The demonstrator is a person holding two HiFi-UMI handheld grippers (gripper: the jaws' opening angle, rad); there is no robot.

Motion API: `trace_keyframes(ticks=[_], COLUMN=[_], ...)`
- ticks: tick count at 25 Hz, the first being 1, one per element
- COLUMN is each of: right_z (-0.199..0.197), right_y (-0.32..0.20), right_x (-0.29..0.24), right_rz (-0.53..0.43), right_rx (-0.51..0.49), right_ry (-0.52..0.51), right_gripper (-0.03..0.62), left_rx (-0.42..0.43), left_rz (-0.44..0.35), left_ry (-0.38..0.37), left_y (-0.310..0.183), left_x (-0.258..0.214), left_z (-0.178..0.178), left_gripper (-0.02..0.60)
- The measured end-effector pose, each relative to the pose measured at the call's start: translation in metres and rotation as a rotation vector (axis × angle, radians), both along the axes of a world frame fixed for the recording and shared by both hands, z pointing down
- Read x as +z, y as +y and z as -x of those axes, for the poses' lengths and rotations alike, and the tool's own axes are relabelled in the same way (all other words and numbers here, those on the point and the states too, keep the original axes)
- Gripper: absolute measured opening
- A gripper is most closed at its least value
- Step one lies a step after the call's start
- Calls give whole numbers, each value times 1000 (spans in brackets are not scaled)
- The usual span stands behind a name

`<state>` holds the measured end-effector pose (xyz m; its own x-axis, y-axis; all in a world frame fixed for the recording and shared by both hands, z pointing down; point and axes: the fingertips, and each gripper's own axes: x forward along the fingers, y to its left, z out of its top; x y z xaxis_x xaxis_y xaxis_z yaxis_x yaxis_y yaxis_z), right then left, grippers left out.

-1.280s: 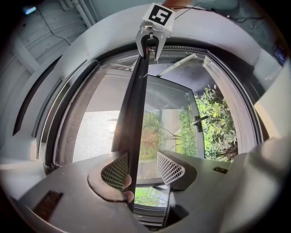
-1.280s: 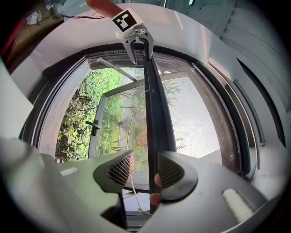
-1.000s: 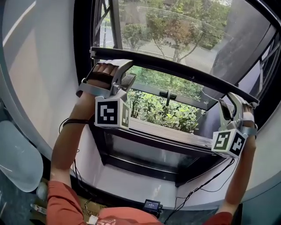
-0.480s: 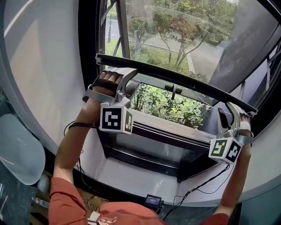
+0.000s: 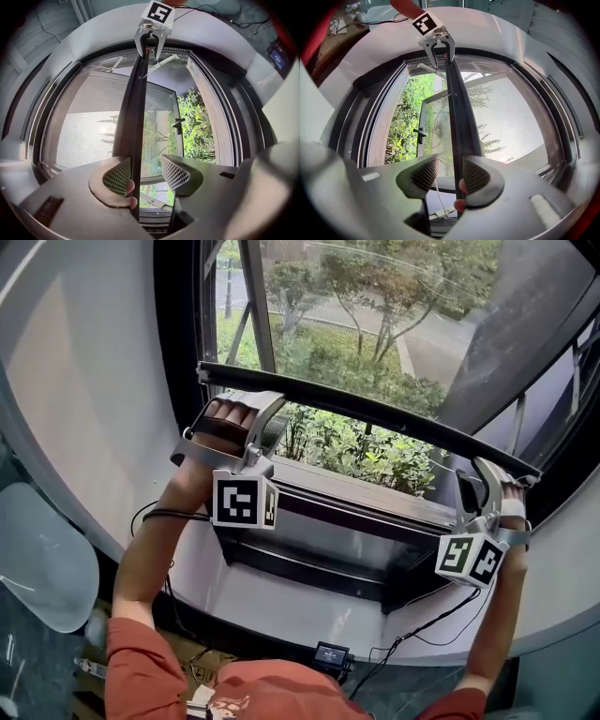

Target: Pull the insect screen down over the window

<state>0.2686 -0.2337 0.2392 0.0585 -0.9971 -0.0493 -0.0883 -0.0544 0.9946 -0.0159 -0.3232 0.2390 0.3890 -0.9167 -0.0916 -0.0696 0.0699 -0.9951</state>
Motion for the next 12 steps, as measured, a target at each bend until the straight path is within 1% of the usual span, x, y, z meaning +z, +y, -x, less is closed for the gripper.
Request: trace_keyframes(ticks=[8, 12], right_z=[1, 1], right_y=[0, 0], right_x=[11, 24], right_rz=[40, 83], right_rx=[10, 6], right_ry=[-22, -39], right_gripper=[169, 176], left_rx=[-7, -2], left_rz=[35, 65], left_ry=[-16, -31], left_y=[-1, 0], left_x=[13, 26], left_z=[1, 1], left_gripper=[196, 196])
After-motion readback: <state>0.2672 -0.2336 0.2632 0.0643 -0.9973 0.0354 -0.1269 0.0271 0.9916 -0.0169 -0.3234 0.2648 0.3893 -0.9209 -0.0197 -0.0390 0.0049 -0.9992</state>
